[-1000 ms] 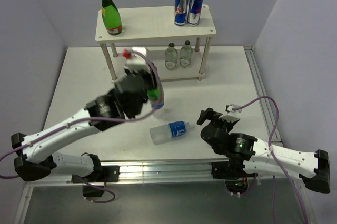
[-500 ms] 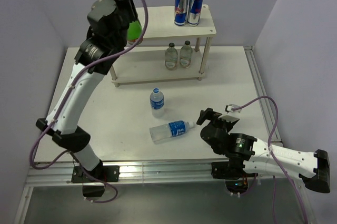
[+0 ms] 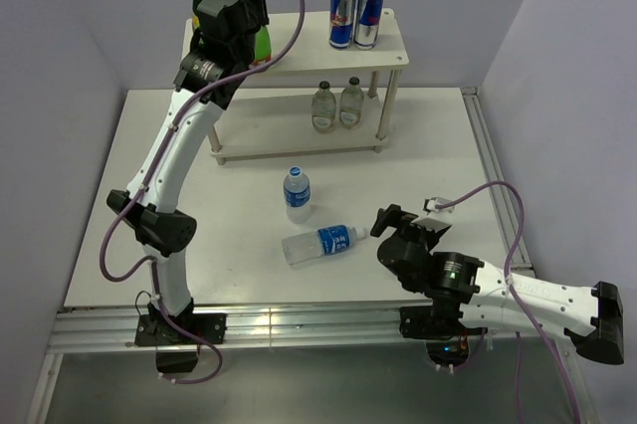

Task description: Place and organize the beverage onto the shelf

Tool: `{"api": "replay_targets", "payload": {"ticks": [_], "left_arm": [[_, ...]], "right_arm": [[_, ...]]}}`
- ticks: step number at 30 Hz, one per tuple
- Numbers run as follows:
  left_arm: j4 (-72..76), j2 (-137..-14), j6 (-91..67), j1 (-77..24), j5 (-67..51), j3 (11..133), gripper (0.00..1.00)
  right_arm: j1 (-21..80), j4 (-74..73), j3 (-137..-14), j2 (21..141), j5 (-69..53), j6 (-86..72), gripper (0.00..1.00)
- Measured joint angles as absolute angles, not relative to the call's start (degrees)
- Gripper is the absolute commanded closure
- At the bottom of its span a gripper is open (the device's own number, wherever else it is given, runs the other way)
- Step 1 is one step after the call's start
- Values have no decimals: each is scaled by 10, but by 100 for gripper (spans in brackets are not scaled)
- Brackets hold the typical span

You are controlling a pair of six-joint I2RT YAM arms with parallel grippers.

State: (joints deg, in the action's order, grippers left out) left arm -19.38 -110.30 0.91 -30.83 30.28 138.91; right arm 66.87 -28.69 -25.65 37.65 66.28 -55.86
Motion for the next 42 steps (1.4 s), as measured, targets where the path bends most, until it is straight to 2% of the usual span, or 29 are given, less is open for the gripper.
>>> {"api": "replay_targets", "payload": {"ticks": [12,16,22,25,27,28,31,37,42], "left_arm": [[-162,-1116,11,-286,286,1394,98],[-141,-1117,17,-283,282,1388,93],[-116,-1117,24,-283,281,1369,73],[-101,-1117,26,-283,281,1361,53],[-85,-1117,28,-283,280,1353,44],[-74,-1117,29,-283,280,1350,30],[-53,-1116,30,-283,279,1342,12],[-24,-1114,37,-284,279,1328,4],[-3,-1105,56,-301,295,1304,2]], "right_arm": [[669,-280,-256,385,660,-554,0],[669,-278,-256,389,659,-554,0],[669,-276,-256,395,659,-554,0],[669,-276,-256,395,659,-552,0],[669,-276,-256,395,659,-552,0],[669,-276,-256,395,659,-552,0],[669,-276,-256,395,659,-552,0],[669,-276,-256,395,659,-552,0],[669,-276,-256,397,659,-552,0]]}}
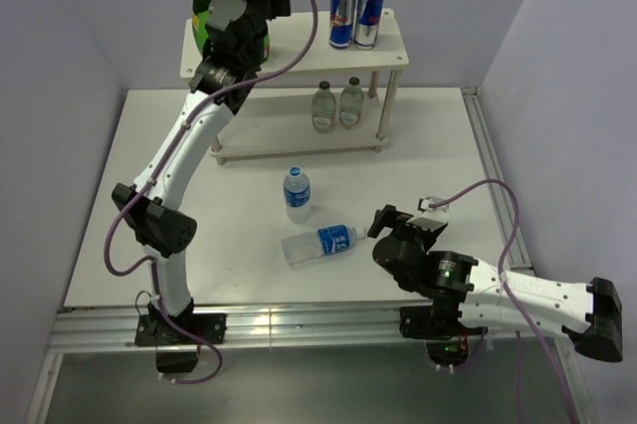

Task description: Place and organize the beverage onto the shelf

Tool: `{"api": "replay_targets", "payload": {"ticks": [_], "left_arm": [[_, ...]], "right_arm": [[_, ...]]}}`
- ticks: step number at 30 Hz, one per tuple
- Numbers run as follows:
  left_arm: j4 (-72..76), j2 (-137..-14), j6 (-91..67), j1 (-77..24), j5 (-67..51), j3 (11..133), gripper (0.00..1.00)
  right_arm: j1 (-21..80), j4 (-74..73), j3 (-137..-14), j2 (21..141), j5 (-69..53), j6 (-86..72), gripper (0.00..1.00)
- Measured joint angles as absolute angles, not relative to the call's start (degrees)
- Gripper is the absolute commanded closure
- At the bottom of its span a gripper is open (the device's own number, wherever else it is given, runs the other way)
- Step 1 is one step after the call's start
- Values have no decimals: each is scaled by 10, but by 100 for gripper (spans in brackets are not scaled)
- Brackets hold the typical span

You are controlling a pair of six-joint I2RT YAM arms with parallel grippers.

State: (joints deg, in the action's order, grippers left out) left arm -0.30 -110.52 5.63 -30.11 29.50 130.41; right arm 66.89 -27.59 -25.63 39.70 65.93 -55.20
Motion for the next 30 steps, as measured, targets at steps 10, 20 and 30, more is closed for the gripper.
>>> {"api": "replay_targets", "payload": {"ticks": [10,20,30], "left_arm": [[17,-1068,104,-356,356,1273,1],[80,-920,158,-451,457,1101,1],[-12,-676,1,-579,478,839,1]], "right_arm": [[669,-276,-256,399,659,-552,0],[669,-276,-256,401,659,-552,0],[669,-275,-256,411,659,-550,0]]}}
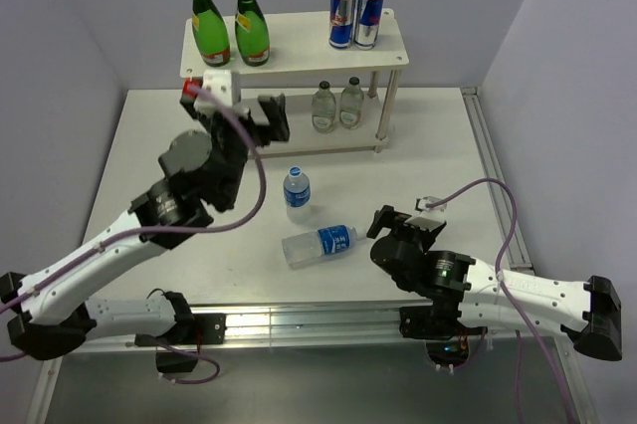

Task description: Place and organize the beverage onto the shelf

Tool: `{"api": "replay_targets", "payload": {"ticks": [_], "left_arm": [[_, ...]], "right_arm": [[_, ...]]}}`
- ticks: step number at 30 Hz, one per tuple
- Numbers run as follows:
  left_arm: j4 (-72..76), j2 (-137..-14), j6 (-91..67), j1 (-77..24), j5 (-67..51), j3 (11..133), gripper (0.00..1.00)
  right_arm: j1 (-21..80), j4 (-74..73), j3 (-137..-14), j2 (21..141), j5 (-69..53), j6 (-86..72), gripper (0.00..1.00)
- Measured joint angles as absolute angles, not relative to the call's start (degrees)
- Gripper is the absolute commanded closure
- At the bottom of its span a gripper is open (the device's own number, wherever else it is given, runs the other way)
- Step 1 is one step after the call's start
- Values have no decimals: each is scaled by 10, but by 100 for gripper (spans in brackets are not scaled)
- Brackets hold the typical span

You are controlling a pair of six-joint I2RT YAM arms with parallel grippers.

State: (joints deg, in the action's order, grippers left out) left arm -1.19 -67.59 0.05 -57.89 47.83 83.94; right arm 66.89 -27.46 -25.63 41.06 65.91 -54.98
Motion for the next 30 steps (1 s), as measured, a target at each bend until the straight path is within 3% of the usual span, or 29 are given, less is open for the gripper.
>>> {"api": "replay_targets", "payload": {"ticks": [5,11,30], "left_arm": [[-25,-585,-142,-590,479,598,2],[-12,-610,-235,-591,453,420,3],[217,-756,-263,-591,423,360,3]], "right_arm": [[669,-271,-256,416,659,-546,0],[669,-269,-256,427,656,-544,0],[669,-265,-256,430,653,-543,0]]}}
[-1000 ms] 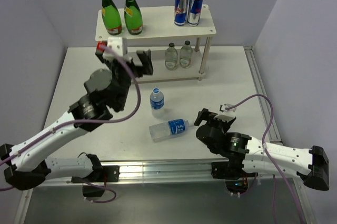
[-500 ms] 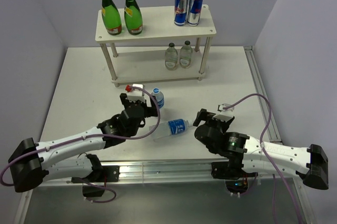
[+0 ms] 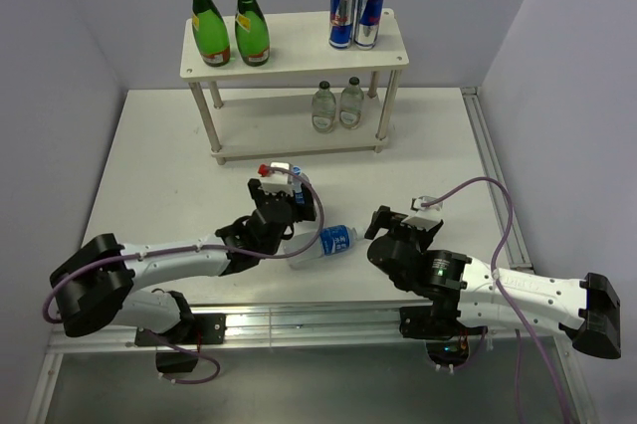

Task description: Place and organize the beverage onto the shelf

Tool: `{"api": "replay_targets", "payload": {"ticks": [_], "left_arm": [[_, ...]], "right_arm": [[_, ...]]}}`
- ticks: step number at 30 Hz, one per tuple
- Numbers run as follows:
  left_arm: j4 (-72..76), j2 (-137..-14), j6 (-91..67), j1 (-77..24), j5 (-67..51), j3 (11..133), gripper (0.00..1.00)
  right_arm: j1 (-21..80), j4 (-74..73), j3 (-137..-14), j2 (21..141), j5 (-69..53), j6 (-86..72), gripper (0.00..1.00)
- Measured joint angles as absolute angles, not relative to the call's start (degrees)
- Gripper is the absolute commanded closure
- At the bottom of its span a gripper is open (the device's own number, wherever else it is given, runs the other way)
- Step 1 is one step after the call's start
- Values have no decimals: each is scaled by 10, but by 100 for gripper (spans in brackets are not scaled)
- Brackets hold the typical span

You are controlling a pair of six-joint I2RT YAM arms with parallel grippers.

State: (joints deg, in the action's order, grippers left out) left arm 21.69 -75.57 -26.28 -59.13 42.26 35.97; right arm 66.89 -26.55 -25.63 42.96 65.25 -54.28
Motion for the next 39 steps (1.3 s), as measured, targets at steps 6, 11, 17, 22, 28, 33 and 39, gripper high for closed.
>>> {"api": "replay_targets", "payload": {"ticks": [6,11,17,22,28,33,39], "left_arm": [[280,-802,-260,-591,424,359,4],[315,-869,-256,-585,434,366,16],[342,-938,-255,-554,449,394,73],[346,-949,-256,-525,449,405,100],[295,-918,-231,-500,446,405,100],[252,-855,-195,-440,431,408,100],[229,-835,-156,-358,416,461,100]], "right_arm": [[669,-265,-256,430,653,-541,0],[669,-265,-256,430,653,-541,0],[669,-264,-256,430,653,-541,0],[669,-262,-256,433,652,-541,0],[669,-262,-256,439,652,-539,0],[669,-261,-256,444,652,-539,0],[669,-261,-256,450,651,-535,0]]}}
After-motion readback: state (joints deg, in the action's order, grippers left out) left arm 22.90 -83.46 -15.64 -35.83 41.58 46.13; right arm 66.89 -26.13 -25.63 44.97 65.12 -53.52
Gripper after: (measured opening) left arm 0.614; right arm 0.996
